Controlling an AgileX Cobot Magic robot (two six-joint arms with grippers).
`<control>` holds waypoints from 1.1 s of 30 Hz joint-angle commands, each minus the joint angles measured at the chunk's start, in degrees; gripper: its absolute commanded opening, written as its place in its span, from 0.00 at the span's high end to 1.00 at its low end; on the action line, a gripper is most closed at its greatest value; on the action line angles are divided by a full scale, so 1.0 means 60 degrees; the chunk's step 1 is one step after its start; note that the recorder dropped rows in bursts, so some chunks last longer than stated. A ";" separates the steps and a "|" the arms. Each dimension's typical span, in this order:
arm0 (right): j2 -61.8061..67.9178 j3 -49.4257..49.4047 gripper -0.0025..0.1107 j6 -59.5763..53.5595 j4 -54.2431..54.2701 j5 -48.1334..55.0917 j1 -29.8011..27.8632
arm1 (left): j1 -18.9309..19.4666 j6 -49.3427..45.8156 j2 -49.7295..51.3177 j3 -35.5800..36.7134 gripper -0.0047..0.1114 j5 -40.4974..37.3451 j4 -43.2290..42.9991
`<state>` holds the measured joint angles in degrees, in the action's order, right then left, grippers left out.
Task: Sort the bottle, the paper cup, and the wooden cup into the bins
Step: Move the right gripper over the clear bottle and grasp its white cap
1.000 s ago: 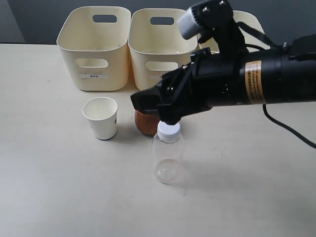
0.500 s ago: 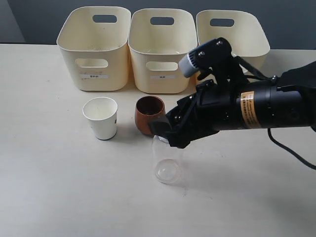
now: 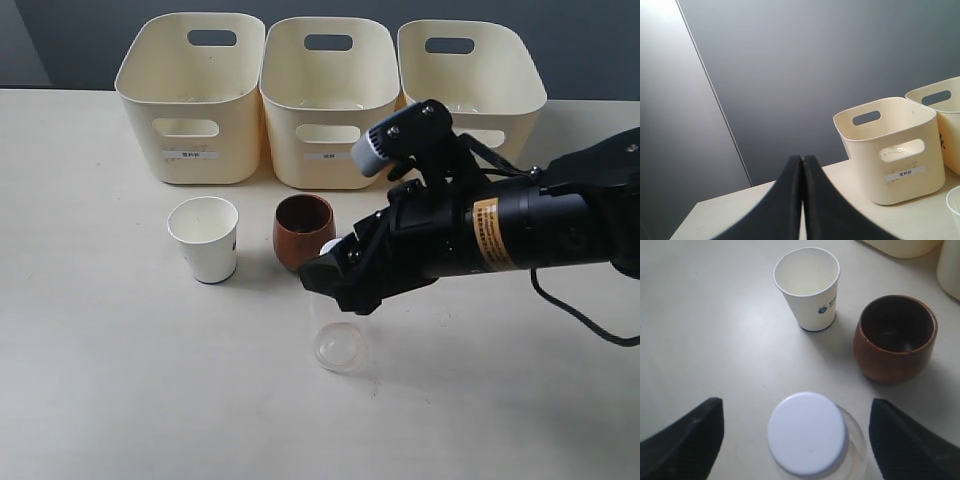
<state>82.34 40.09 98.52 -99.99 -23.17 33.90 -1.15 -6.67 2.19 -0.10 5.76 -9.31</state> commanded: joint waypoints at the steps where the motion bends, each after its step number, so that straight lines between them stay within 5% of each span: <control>1: 0.0009 -0.0040 0.31 -0.0081 0.0008 0.0053 -0.0029 | -0.0014 0.0021 -0.0022 0.0017 0.96 0.0058 -0.0004; 33: 0.0529 -0.0040 0.34 -0.0463 0.0008 0.0763 -0.0029 | -0.0014 0.0021 -0.0022 0.0017 0.96 0.0058 -0.0004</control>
<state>85.48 40.09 96.38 -99.99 -19.39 33.90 -1.15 -6.67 2.19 -0.10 5.76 -9.31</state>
